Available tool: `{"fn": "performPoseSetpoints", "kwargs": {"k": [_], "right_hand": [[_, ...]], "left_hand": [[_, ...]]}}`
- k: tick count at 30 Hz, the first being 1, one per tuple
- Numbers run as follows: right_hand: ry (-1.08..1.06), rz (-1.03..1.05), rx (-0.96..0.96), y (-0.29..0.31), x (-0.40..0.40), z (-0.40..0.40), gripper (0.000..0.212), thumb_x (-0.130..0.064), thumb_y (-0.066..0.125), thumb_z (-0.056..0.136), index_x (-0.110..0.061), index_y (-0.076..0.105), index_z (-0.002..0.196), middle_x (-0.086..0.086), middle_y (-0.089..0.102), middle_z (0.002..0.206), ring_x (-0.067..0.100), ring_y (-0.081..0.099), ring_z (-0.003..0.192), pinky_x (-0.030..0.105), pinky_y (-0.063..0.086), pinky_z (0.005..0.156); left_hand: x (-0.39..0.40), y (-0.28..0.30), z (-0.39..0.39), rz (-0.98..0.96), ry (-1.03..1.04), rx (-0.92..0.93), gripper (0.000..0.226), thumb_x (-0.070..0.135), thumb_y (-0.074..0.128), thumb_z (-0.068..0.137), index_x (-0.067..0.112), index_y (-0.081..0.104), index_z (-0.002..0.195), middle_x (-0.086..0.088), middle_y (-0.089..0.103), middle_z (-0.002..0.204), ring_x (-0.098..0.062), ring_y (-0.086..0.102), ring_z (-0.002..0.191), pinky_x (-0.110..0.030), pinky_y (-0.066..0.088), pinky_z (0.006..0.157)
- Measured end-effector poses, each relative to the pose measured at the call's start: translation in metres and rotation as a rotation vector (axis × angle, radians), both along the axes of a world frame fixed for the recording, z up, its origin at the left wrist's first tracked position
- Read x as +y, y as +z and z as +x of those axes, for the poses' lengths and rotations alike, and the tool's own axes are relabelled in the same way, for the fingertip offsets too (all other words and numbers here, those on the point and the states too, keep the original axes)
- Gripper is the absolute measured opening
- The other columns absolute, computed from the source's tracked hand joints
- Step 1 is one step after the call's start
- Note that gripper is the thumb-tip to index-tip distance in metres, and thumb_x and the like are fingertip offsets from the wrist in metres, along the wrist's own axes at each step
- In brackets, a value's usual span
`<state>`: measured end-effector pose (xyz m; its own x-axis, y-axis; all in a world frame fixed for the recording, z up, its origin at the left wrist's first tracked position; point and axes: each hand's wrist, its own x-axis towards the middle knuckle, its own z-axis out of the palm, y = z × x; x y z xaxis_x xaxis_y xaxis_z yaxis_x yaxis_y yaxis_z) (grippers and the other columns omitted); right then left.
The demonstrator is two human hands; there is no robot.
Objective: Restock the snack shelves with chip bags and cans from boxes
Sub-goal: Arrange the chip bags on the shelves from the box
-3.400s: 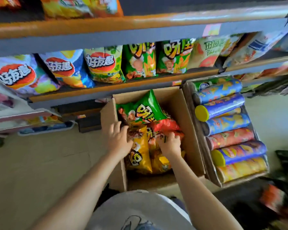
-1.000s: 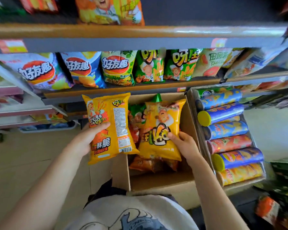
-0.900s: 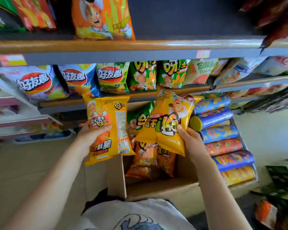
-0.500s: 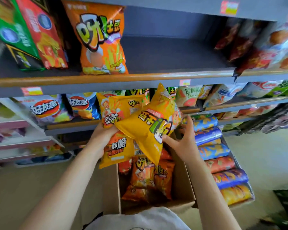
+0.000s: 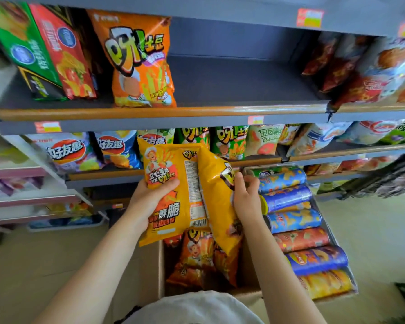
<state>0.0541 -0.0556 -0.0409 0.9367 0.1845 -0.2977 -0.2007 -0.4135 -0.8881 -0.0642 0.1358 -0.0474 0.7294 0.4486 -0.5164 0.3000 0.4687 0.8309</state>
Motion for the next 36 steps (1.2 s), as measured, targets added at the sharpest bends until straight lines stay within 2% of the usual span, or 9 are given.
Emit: {"fn": "performPoseSetpoints", "kwargs": {"k": [3,7,13,17,20,23,27,32,36], "right_hand": [[0.225,-0.099,0.057,-0.002,-0.002,0.000,0.061,-0.075,0.055,0.081,-0.036,0.043,0.127,0.005,0.054,0.127,0.025,0.050,0.123,0.043,0.045,0.100],[0.431,0.003,0.190,0.010,-0.021,0.013,0.067,-0.051,0.071,0.086,-0.051,0.032,0.141,-0.022,0.059,0.118,0.001,0.061,0.103,0.029,0.056,0.091],[0.606,-0.096,0.094,0.034,-0.034,0.051,0.092,-0.066,0.083,0.064,-0.053,0.039,0.143,-0.023,0.054,0.138,0.006,0.053,0.127,0.037,0.050,0.103],[0.531,-0.069,-0.147,0.086,-0.019,0.069,0.085,-0.070,0.079,0.063,-0.056,0.041,0.138,-0.039,0.049,0.125,0.003,0.052,0.123,0.040,0.049,0.104],[0.383,0.046,-0.357,0.119,0.010,0.082,0.073,-0.056,0.078,0.076,-0.045,0.044,0.140,-0.031,0.062,0.116,0.002,0.063,0.110,0.038,0.055,0.097],[0.243,-0.038,-0.637,0.144,0.052,0.103,0.082,-0.056,0.074,0.081,-0.040,0.033,0.149,-0.022,0.059,0.115,0.016,0.054,0.119,0.034,0.049,0.093],[0.139,-0.207,-0.773,0.147,0.112,0.137,0.084,-0.051,0.069,0.085,-0.033,0.026,0.155,-0.022,0.039,0.081,0.029,0.048,0.123,0.039,0.046,0.085],[0.053,-0.220,-0.803,0.121,0.172,0.186,0.088,-0.050,0.064,0.086,-0.024,0.020,0.157,-0.001,0.065,0.119,0.030,0.044,0.126,0.038,0.045,0.076],[0.107,-0.147,-0.597,0.090,0.201,0.204,0.083,-0.044,0.066,0.083,-0.015,0.027,0.149,0.006,0.062,0.127,0.033,0.054,0.121,0.044,0.052,0.085]], "left_hand": [[-0.008,-0.002,0.003,-0.002,0.077,0.021,0.047,0.034,0.085,0.074,0.030,0.064,0.115,-0.002,0.078,0.100,-0.024,0.076,0.086,-0.040,0.060,0.072],[-0.005,-0.003,0.004,-0.018,0.120,0.022,0.053,0.037,0.086,0.068,0.028,0.064,0.116,-0.003,0.078,0.100,-0.026,0.076,0.086,-0.044,0.061,0.076],[-0.009,0.002,0.007,-0.026,0.145,-0.007,0.058,0.039,0.085,0.067,0.028,0.063,0.120,-0.004,0.077,0.105,-0.027,0.075,0.091,-0.048,0.059,0.082],[-0.006,0.012,0.016,0.038,0.213,-0.008,0.058,0.041,0.084,0.068,0.032,0.061,0.120,0.000,0.077,0.103,-0.022,0.075,0.089,-0.038,0.059,0.073],[-0.001,0.019,0.024,0.081,0.216,0.017,0.062,0.042,0.088,0.064,0.033,0.059,0.119,0.003,0.076,0.103,-0.021,0.075,0.088,-0.037,0.059,0.074],[0.001,0.027,0.032,0.117,0.178,0.009,0.050,0.042,0.086,0.068,0.035,0.063,0.111,0.003,0.078,0.099,-0.020,0.076,0.085,-0.039,0.060,0.077],[0.003,0.038,0.045,0.057,0.171,-0.021,0.035,0.042,0.080,0.075,0.032,0.066,0.106,0.001,0.079,0.094,-0.024,0.076,0.087,-0.043,0.059,0.084],[0.015,0.042,0.055,-0.021,0.142,0.006,0.075,0.055,0.084,0.058,0.029,0.063,0.126,-0.005,0.078,0.101,-0.027,0.076,0.088,-0.043,0.060,0.081],[0.021,0.040,0.057,-0.082,0.118,0.009,0.067,0.052,0.081,0.068,0.024,0.064,0.127,-0.007,0.078,0.100,-0.026,0.076,0.085,-0.036,0.061,0.065]]}}
